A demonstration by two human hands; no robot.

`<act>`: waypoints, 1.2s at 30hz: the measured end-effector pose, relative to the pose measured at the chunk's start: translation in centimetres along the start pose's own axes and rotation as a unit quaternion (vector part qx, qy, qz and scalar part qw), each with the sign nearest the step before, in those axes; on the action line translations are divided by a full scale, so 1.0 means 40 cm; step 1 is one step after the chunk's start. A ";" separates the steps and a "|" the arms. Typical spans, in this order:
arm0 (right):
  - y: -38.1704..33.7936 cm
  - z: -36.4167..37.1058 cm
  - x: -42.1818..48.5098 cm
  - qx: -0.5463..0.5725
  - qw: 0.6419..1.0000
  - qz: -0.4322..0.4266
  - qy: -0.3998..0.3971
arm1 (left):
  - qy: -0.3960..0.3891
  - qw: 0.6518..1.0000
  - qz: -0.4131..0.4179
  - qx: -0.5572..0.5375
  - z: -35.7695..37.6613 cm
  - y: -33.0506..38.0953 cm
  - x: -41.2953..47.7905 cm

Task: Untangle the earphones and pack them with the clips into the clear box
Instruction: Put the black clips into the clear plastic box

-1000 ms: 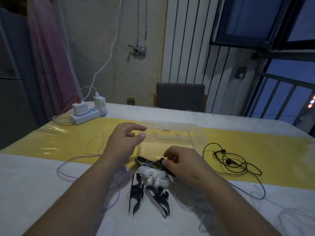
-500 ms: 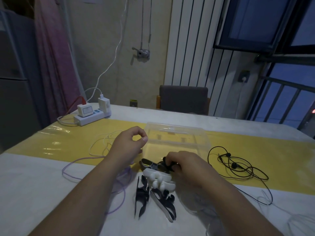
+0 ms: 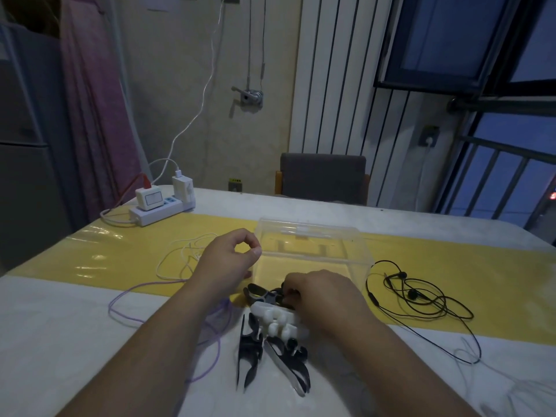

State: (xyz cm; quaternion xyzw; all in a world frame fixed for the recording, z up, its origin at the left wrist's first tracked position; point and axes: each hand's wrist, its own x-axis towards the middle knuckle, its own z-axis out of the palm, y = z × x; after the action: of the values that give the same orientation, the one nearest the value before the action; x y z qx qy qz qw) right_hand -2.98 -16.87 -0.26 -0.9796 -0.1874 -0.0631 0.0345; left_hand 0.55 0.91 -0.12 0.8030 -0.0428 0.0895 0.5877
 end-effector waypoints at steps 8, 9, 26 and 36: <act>-0.002 -0.014 -0.001 0.098 0.994 0.050 -0.004 | -0.001 1.000 0.019 -0.004 -0.004 -0.009 0.006; -0.001 -0.016 -0.004 0.098 0.994 0.045 0.002 | 0.001 1.000 0.019 -0.002 -0.004 -0.010 0.007; 0.005 -0.095 -0.019 0.164 0.934 0.082 0.307 | -0.020 0.990 -0.088 -0.108 -0.010 -0.009 0.016; 0.017 -0.053 0.071 0.089 0.921 0.172 0.338 | -0.012 0.988 -0.102 -0.112 -0.006 -0.015 0.029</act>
State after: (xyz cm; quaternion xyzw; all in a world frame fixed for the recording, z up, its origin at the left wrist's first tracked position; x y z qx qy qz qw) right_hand -0.34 -16.65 2.19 -0.9103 0.0016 -0.3662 0.1931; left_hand 1.78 1.37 -0.39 0.7330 0.0229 0.0143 0.6797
